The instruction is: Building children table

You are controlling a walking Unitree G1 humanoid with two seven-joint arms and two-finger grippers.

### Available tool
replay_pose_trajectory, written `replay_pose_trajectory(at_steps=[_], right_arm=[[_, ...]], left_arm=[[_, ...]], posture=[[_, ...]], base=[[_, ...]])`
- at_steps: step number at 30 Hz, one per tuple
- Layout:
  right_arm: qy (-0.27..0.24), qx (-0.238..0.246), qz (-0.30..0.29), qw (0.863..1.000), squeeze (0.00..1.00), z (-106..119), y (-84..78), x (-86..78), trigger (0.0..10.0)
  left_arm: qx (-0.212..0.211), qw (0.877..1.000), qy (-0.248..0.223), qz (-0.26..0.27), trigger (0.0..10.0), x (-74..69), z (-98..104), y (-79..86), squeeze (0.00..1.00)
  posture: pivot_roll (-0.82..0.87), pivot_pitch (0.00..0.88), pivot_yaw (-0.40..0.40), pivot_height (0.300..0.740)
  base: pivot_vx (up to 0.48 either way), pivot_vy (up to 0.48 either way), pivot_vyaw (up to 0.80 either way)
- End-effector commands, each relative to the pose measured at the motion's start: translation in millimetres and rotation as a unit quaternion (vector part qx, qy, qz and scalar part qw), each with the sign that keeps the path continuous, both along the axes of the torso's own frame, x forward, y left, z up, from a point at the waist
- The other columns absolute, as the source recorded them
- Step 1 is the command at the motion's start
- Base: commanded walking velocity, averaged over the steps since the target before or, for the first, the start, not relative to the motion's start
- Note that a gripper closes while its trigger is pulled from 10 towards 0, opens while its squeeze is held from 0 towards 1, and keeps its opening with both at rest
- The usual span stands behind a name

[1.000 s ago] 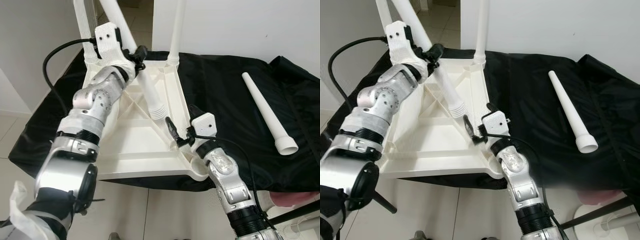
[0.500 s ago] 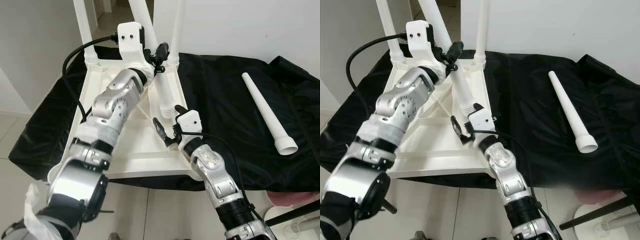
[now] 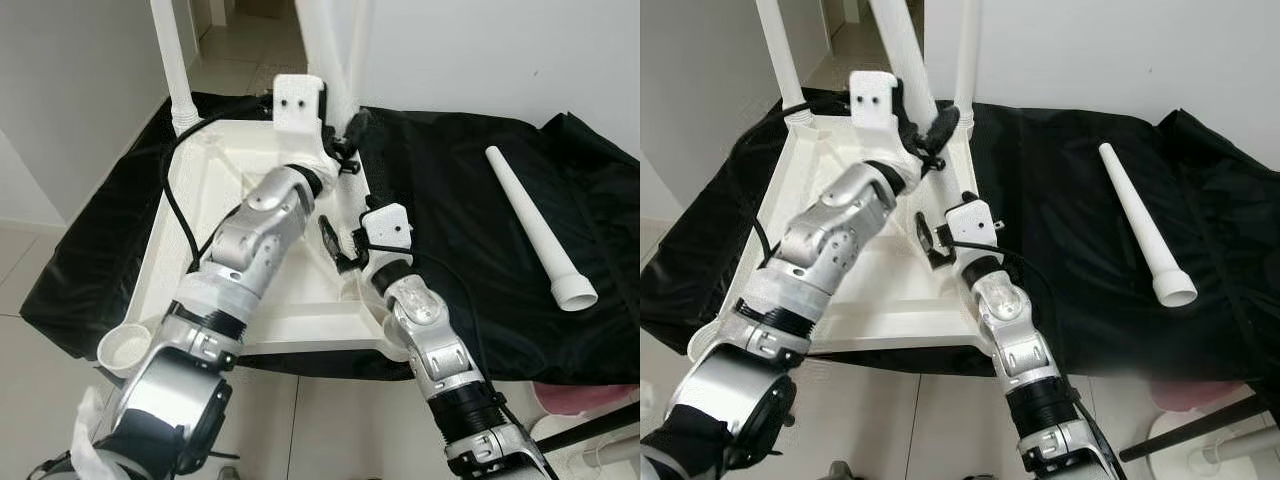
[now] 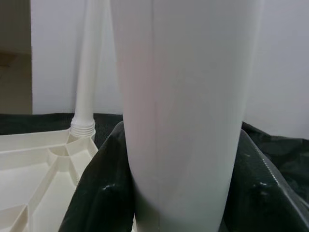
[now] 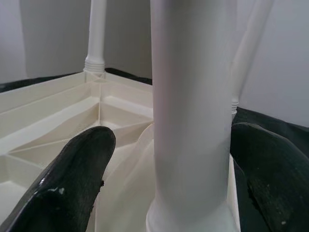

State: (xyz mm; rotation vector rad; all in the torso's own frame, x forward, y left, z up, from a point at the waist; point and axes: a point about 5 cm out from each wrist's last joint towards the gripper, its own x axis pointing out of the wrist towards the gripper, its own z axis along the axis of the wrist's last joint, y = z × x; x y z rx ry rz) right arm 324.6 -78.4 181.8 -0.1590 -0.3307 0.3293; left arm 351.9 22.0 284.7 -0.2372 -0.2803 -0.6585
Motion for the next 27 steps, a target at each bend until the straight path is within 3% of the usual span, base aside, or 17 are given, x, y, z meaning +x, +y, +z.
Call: replay_pose_trajectory(at_steps=[1,15,18,19,22,23,27], right_arm=[[0.004,0.009,-0.021,1.0,0.0,1,-3.9,4.9,10.0],[0.02,0.007,-0.052,0.998,0.0,3,-4.2,20.2,10.0],[0.025,0.006,-0.059,0.998,0.0,6,-3.0,24.7,9.3],[0.024,0.006,-0.058,0.998,0.0,7,-1.9,25.7,3.2],[0.024,0.007,-0.057,0.998,0.0,8,-1.0,26.4,3.2],[0.021,0.008,-0.053,0.998,0.0,9,0.4,27.1,0.0],[0.021,0.006,-0.052,0.998,0.0,8,1.8,27.2,0.0]], left_arm=[[0.01,0.999,-0.03,-0.043,10.0,-8.8,4,-6.7,0.0],[0.015,0.998,-0.04,-0.043,10.0,-14.3,6,-10.6,0.0],[0.016,0.998,-0.044,-0.043,10.0,-14.9,8,-11.4,0.0],[0.017,0.998,-0.045,-0.044,10.0,-15.4,8,-11.8,0.0],[0.018,0.998,-0.045,-0.044,10.0,-15.8,8,-12.3,0.0],[0.019,0.998,-0.046,-0.045,10.0,-16.8,8,-14.3,0.0],[0.02,0.997,-0.047,-0.05,10.0,-19.6,8,-18.4,0.0]], posture=[[0.0,0.032,-0.037,0.74],[0.01,0.051,-0.031,0.74],[0.01,0.054,-0.031,0.74],[0.01,0.055,-0.03,0.74],[0.01,0.055,-0.03,0.74],[0.01,0.055,-0.032,0.74],[0.01,0.055,-0.031,0.74]], base=[[0.0,0.0,0.0],[0.0,0.0,0.0],[0.0,0.0,0.0],[0.0,0.0,0.0],[0.0,0.0,0.0],[0.0,0.0,0.0],[0.0,0.0,0.0]])
